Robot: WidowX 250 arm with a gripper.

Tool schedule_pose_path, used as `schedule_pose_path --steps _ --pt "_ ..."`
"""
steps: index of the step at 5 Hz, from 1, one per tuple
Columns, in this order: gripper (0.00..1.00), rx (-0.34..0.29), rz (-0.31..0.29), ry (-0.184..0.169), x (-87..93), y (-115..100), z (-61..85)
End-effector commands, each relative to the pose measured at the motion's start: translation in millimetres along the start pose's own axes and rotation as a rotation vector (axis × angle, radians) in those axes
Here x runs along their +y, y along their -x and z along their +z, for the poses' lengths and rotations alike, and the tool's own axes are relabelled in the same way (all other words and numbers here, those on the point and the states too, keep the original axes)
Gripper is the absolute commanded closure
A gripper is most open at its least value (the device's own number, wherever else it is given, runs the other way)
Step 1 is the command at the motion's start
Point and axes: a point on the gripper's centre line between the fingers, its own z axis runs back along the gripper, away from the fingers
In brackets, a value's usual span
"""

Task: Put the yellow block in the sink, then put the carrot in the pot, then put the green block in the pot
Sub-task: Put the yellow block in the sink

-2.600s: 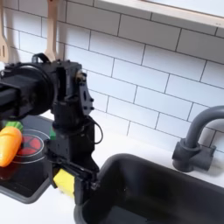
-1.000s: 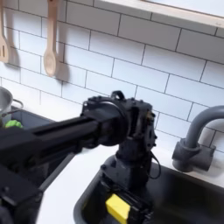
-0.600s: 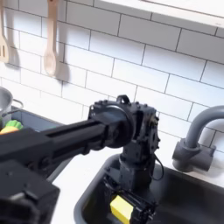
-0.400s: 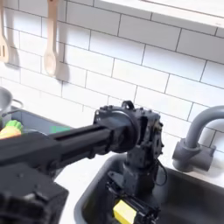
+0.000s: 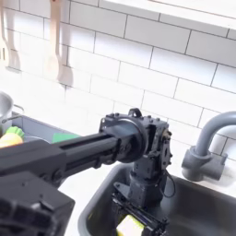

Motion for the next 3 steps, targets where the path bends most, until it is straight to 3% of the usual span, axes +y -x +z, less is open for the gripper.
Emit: schedule_pose_path --steps 1,3 --pt "0.0 -0.036 -0.006 0.009 2.9 -2.4 13.3" --pt "0.0 -0.153 0.005 -0.012 -2.4 9.0 45.8"
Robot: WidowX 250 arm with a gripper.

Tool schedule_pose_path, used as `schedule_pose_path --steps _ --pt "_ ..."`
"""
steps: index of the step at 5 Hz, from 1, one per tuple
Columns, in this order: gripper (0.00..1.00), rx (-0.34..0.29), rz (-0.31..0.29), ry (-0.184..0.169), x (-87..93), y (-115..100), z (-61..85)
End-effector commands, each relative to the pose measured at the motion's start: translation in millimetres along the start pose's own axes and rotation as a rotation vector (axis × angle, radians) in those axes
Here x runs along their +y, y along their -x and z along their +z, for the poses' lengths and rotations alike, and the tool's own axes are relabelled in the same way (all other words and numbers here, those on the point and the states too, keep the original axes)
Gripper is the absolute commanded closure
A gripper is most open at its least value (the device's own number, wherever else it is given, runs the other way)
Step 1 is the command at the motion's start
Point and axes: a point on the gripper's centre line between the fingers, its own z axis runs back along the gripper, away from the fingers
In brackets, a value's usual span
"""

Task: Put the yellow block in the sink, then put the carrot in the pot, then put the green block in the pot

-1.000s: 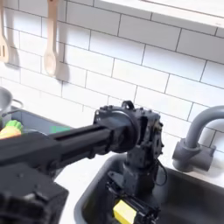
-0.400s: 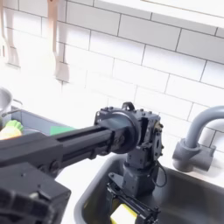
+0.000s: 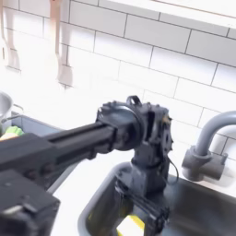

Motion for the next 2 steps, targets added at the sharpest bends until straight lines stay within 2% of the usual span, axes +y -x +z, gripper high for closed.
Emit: schedule_pose_path --steps 1,2 --pt "0.0 -0.118 0.036 -0.037 -7.1 19.3 34.1" --pt "0.0 -0.194 0.041 -0.069 -9.4 25.7 57.7"
